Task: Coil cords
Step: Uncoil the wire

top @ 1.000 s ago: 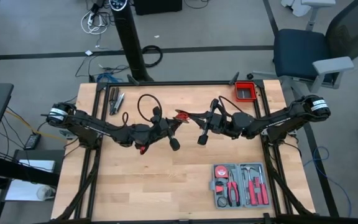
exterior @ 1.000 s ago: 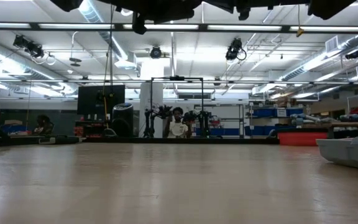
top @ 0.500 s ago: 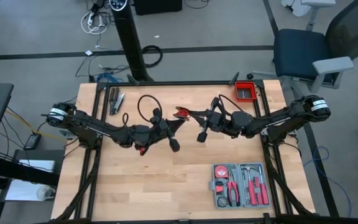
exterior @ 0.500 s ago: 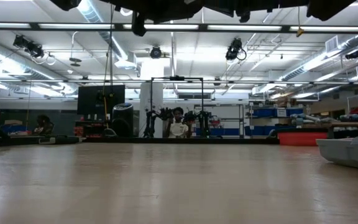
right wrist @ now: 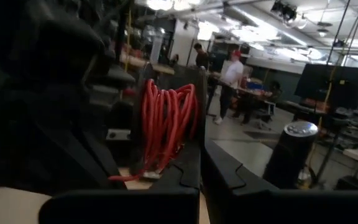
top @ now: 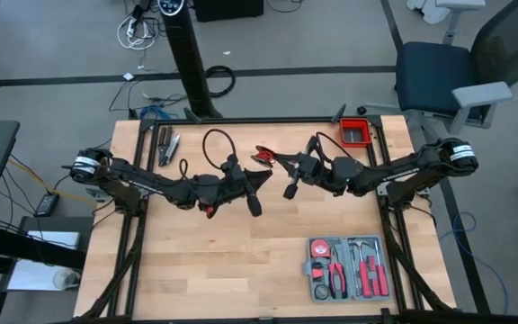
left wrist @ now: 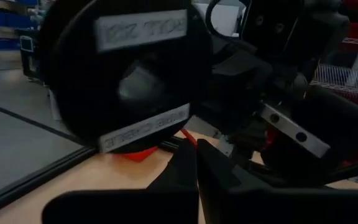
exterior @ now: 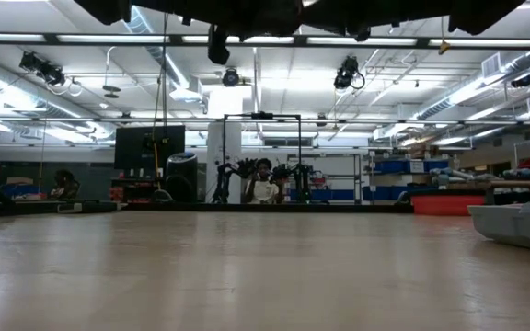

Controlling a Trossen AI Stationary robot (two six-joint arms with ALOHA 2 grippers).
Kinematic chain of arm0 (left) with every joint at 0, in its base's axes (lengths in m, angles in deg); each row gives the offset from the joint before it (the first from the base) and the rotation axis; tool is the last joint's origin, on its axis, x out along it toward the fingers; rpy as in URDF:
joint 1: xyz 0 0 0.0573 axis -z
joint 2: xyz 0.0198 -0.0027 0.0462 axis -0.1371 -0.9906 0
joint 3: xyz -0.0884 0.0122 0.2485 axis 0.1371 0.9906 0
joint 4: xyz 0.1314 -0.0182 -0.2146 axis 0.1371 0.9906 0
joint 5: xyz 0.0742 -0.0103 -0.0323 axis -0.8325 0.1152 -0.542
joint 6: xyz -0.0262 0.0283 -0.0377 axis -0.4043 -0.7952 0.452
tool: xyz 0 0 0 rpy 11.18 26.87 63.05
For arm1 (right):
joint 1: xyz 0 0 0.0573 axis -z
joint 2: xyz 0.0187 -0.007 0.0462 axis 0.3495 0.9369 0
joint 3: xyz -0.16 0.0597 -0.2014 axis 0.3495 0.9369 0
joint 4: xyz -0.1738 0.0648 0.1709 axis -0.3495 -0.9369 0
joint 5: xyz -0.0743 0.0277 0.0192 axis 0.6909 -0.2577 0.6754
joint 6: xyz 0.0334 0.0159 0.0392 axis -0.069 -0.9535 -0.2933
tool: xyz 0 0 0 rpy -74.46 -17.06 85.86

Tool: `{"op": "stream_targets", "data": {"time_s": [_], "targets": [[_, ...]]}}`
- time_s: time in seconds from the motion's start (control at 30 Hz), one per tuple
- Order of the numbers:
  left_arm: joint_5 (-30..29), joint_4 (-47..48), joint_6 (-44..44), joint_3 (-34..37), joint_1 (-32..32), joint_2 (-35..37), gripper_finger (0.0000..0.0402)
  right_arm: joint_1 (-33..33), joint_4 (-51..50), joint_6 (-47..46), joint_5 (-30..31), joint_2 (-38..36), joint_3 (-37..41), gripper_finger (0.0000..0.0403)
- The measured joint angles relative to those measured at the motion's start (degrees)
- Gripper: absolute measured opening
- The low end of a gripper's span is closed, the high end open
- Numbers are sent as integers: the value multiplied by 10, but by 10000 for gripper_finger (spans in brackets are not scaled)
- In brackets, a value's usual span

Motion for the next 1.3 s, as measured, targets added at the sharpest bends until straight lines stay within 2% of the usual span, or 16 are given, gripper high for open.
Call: {"op": "stream_targets", "data": {"time_s": [0.17, 0.33, 0.5, 0.77, 0.97, 1.13, 1.3], "targets": [[22, 7, -8, -35, 2, -9, 0, 12, -38, 29, 50, 0, 0, 0], [17, 62, -41, -69, 7, -6, 0, 12, -65, 37, 47, 0, 0, 0], [-48, 156, -68, -94, 15, 16, 0, 1, -103, 71, 56, -1, 0, 0], [-164, 294, -68, -95, 50, 81, 0, -19, -125, 96, 79, -5, 0, 0], [-249, 406, -41, -95, 71, 115, 0, -35, -125, 95, 44, -28, 0, 0], [-250, 474, 25, -93, 66, 108, 0, -40, -93, 51, -29, -40, 0, 0], [-210, 474, 67, -82, 64, 79, 0, -37, -39, 14, -42, -39, 0, 0]]}}
